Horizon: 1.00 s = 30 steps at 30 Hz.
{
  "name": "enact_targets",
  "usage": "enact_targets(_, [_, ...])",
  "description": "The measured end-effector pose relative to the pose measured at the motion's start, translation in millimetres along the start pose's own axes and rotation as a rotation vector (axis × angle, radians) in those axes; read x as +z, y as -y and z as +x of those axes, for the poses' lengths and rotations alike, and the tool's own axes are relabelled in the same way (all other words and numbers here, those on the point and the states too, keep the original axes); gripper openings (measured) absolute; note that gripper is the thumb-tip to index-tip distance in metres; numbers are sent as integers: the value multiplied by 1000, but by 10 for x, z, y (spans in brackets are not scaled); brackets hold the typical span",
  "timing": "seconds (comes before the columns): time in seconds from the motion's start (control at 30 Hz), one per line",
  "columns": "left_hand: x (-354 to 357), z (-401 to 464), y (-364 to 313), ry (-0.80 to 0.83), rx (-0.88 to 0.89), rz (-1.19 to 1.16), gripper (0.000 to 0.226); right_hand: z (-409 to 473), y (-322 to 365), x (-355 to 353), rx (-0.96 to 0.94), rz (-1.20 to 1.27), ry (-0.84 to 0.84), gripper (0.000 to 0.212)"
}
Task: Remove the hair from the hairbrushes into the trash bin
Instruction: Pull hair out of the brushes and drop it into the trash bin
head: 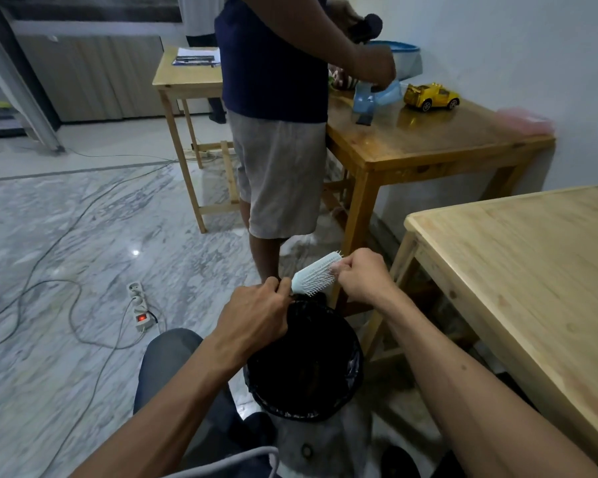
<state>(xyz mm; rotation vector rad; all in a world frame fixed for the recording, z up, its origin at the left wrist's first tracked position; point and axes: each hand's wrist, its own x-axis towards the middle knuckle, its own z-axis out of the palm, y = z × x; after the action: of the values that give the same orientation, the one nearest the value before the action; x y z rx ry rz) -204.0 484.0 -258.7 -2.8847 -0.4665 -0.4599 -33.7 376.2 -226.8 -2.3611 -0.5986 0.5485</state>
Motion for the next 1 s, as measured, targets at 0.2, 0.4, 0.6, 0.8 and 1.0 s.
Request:
enact_targets(0.2, [124,-146,241,65,-68,36,29,7,-86,-92,58,317,102,22])
enact_targets(0.4, [112,-184,361,80,-106,57,30,31,-34,-35,-6,714,87,25])
enact_targets(0.6, [171,-244,464,30,-175,-30,20,-29,12,18,-5,619,29,24])
enact_targets(0.8, [164,-258,624,102,-361,-183,26,-18,-133,178,13,304,44,20])
enact_targets(1.0, [118,-287,713,48,-343,-112,22,82,-236,276,210,173,42,26])
